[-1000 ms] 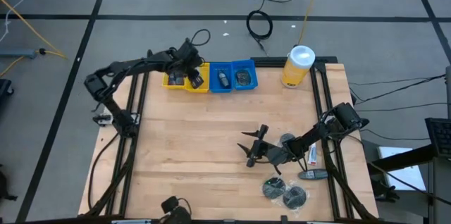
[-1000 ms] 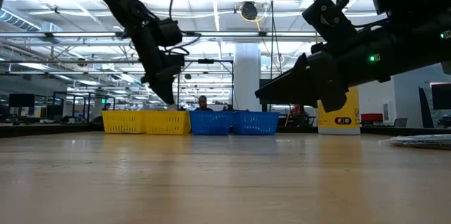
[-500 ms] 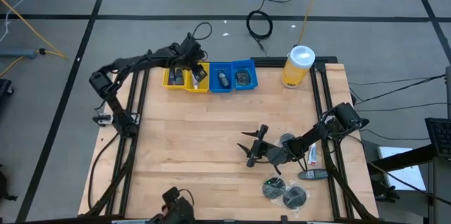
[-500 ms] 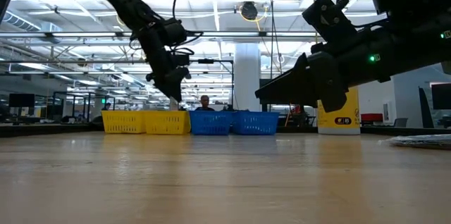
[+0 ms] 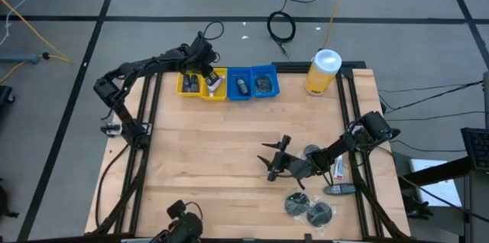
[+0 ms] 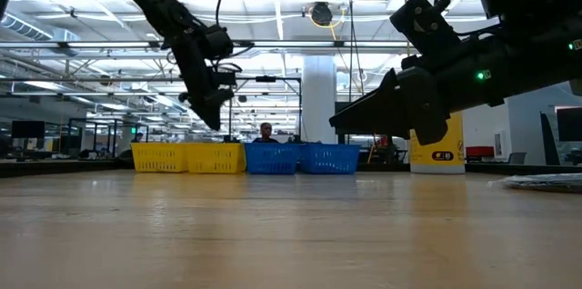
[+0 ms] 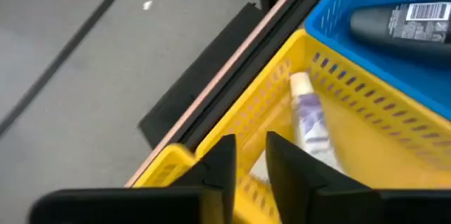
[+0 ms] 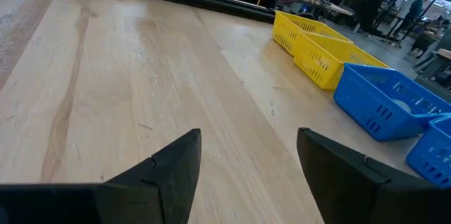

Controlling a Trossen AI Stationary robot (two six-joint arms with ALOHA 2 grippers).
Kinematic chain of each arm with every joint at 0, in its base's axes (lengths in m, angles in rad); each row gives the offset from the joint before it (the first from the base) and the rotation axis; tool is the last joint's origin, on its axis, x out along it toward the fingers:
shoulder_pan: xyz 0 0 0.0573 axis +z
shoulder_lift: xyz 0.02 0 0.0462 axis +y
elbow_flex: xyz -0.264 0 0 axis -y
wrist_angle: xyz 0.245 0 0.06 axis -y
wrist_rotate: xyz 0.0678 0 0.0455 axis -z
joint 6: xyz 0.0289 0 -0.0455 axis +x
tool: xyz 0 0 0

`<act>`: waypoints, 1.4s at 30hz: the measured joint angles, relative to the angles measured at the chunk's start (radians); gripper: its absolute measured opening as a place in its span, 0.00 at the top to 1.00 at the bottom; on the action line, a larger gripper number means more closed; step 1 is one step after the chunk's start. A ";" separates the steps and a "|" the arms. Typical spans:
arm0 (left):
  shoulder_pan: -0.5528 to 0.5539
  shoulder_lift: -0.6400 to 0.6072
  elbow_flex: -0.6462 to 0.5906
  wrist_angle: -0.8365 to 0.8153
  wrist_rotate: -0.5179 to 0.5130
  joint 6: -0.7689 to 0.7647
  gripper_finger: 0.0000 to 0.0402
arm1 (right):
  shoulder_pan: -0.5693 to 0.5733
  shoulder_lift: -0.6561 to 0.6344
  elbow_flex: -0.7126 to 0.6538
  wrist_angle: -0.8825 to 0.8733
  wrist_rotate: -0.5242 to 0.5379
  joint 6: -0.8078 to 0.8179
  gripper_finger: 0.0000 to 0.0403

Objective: Pick & Place Travel size toiletries
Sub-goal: Put the black hairbrush into the right blue bin

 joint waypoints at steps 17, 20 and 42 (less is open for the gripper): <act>-0.408 -0.093 -0.283 0.377 0.201 -0.119 0.94 | 0.104 -0.289 -0.025 -0.304 0.023 0.056 0.44; -0.538 -0.093 -0.373 0.591 0.199 -0.148 0.95 | 0.108 -0.440 -0.068 -0.483 -0.175 0.239 0.44; -0.956 -0.093 -0.460 0.874 0.030 -0.148 0.95 | 0.125 -0.935 -0.117 -1.841 -0.730 1.322 0.44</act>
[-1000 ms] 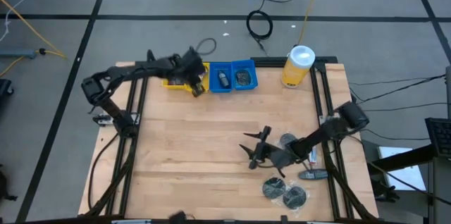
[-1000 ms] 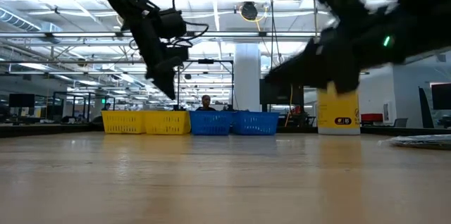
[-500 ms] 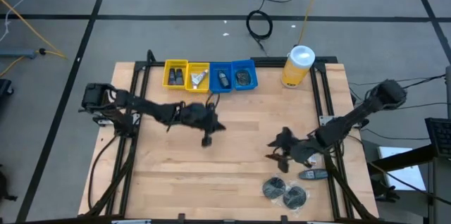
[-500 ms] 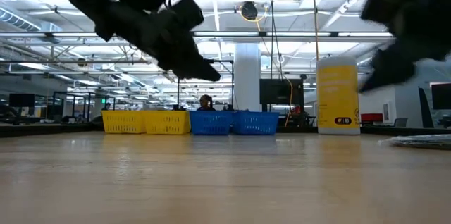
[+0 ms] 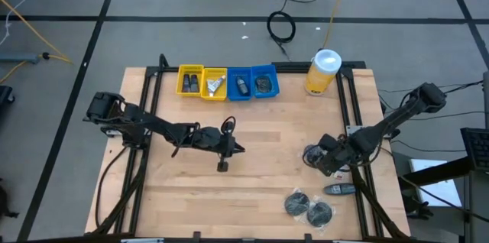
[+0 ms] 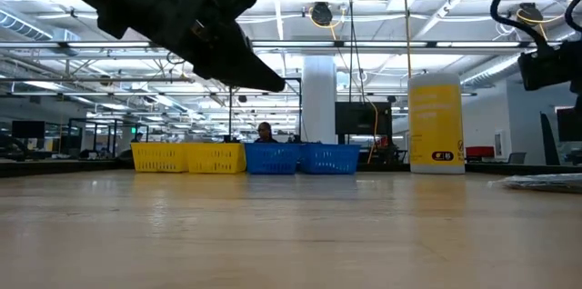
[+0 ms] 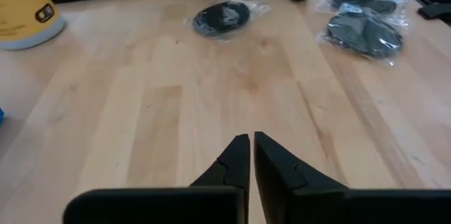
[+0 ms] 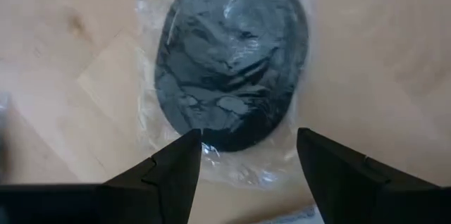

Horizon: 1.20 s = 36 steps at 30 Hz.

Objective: Pick & Place Travel size toiletries
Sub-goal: Put the black hairbrush into the right blue bin

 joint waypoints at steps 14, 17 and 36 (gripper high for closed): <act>0.021 0.000 0.000 -0.010 0.000 -0.044 0.93 | -0.071 -0.109 -0.118 0.073 -0.037 0.155 0.44; 0.019 0.000 0.000 -0.009 0.000 -0.051 0.93 | -0.091 -0.115 -0.196 0.142 -0.067 0.169 0.44; -0.037 0.215 0.015 0.295 0.067 0.061 0.89 | -0.092 -0.105 -0.506 0.979 0.190 0.059 0.69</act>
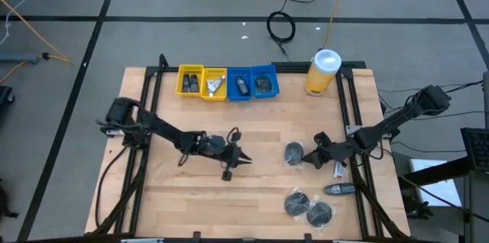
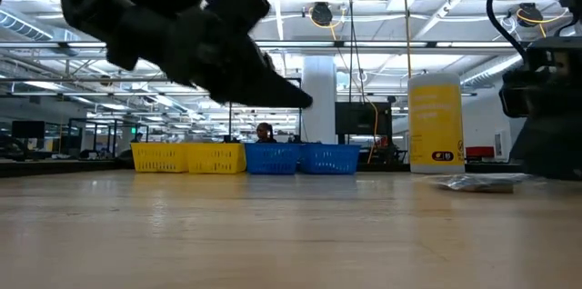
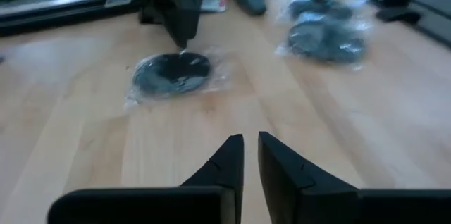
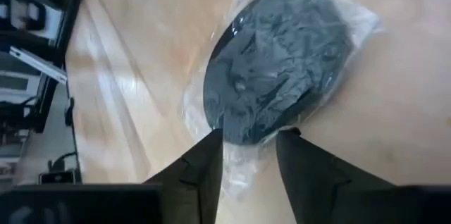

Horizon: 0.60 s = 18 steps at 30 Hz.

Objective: Pick & Place Travel size toiletries
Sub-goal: Put the black hairbrush into the right blue bin

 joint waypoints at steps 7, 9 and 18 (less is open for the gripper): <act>0.083 0.193 0.183 -0.101 -0.066 -0.032 0.89 | -0.029 0.024 -0.001 0.050 0.048 -0.054 0.72; 0.102 0.240 0.249 -0.161 -0.065 -0.031 0.92 | -0.042 0.035 -0.001 0.058 0.047 -0.065 0.72; 0.126 0.358 0.446 -0.314 0.008 0.047 0.97 | -0.108 0.154 -0.001 0.078 -0.015 -0.074 0.58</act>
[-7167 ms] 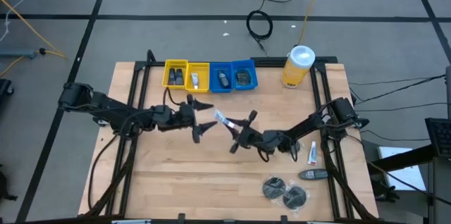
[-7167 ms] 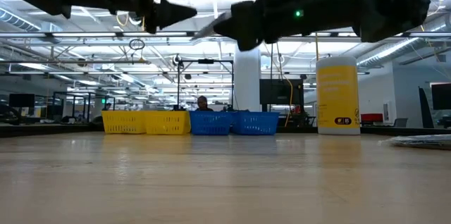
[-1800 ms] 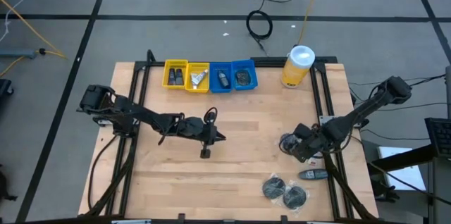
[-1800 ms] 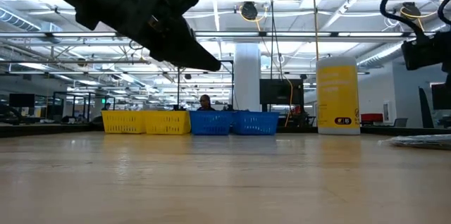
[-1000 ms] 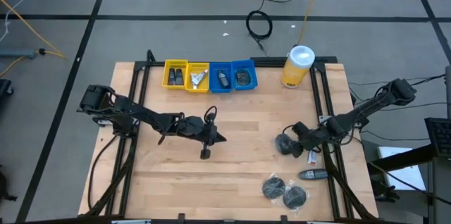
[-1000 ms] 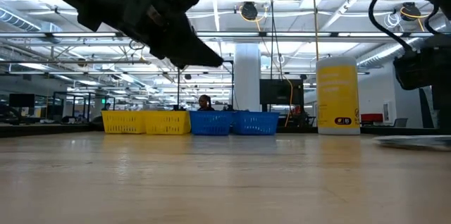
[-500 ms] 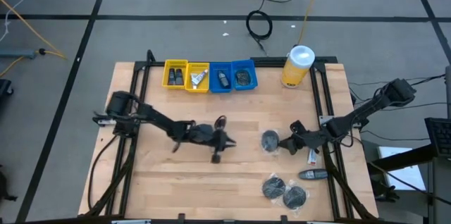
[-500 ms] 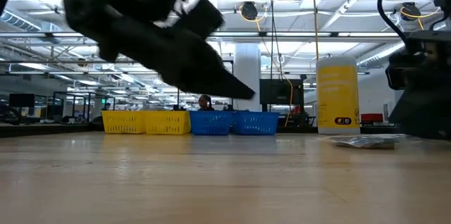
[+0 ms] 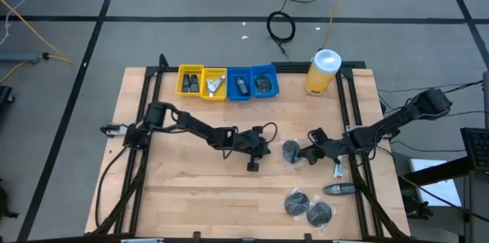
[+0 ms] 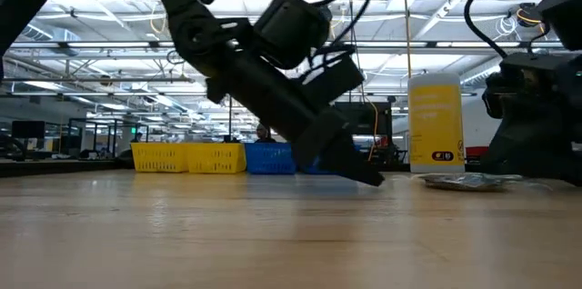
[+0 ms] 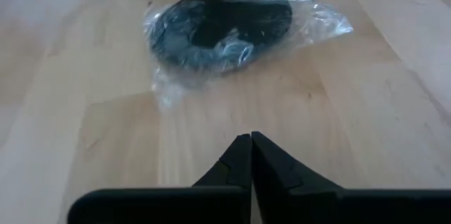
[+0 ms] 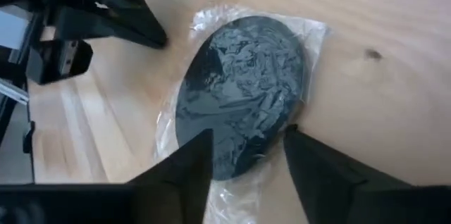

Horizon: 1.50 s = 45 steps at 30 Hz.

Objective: Pick & Place Travel size toiletries
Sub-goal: Put the black hairbrush into the right blue bin

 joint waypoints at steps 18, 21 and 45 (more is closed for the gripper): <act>0.019 0.048 0.062 -0.009 0.010 0.010 0.95 | -0.085 0.216 0.036 0.341 -0.098 -0.113 0.43; 0.019 0.049 0.061 0.004 0.008 -0.010 0.96 | -0.096 0.241 0.064 0.332 -0.101 -0.134 0.44; -0.013 -0.011 0.060 0.089 -0.034 -0.005 0.96 | -0.120 0.286 0.098 0.455 -0.121 -0.274 0.47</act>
